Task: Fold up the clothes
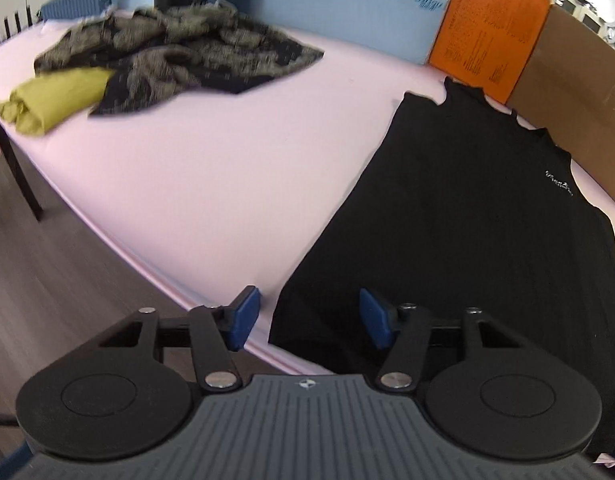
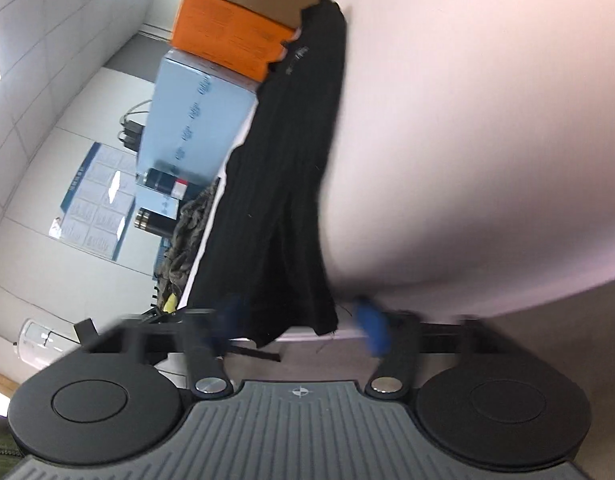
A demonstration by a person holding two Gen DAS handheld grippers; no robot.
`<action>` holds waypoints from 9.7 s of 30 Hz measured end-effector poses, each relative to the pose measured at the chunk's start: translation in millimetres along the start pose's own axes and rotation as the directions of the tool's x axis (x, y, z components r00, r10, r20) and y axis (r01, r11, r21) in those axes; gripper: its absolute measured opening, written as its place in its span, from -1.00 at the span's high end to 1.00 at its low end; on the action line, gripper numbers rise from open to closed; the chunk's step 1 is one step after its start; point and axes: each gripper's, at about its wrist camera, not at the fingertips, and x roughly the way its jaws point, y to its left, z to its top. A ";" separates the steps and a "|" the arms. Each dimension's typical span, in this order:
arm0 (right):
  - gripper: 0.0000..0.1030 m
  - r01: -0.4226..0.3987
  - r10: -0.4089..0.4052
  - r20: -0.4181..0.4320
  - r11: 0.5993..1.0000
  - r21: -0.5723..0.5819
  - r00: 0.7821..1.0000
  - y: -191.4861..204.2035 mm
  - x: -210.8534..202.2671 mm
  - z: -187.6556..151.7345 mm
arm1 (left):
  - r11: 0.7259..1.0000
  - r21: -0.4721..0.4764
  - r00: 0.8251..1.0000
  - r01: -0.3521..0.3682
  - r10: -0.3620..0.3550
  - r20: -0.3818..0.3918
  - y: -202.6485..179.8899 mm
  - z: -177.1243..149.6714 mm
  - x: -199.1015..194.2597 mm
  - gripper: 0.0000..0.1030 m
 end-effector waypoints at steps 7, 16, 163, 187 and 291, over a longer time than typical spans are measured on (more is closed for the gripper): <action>0.90 -0.159 0.170 0.113 0.982 -0.103 0.979 43.9 -41.9 32.4 | 0.999 -0.007 0.999 -0.045 0.045 -0.024 14.1 11.3 8.2 0.38; 0.81 -0.032 0.038 0.025 0.978 -0.207 0.999 61.2 -24.1 29.2 | 0.997 -0.024 0.997 -0.071 0.071 -0.005 30.7 0.9 1.6 -0.04; 0.14 0.412 -0.494 0.140 0.500 -0.761 0.858 128.8 250.9 288.7 | 0.614 0.789 0.990 0.018 -0.123 0.073 -85.8 221.9 208.9 0.06; 0.89 0.525 -0.502 0.224 0.609 -0.595 0.835 74.7 210.6 277.1 | 0.688 0.706 0.983 0.171 -0.164 -0.078 -86.5 100.4 139.1 -0.45; -0.93 0.391 -0.396 0.148 0.653 -0.648 0.906 96.7 236.1 230.8 | 0.653 0.756 0.998 0.047 -0.062 -0.008 -152.0 166.8 218.7 -1.00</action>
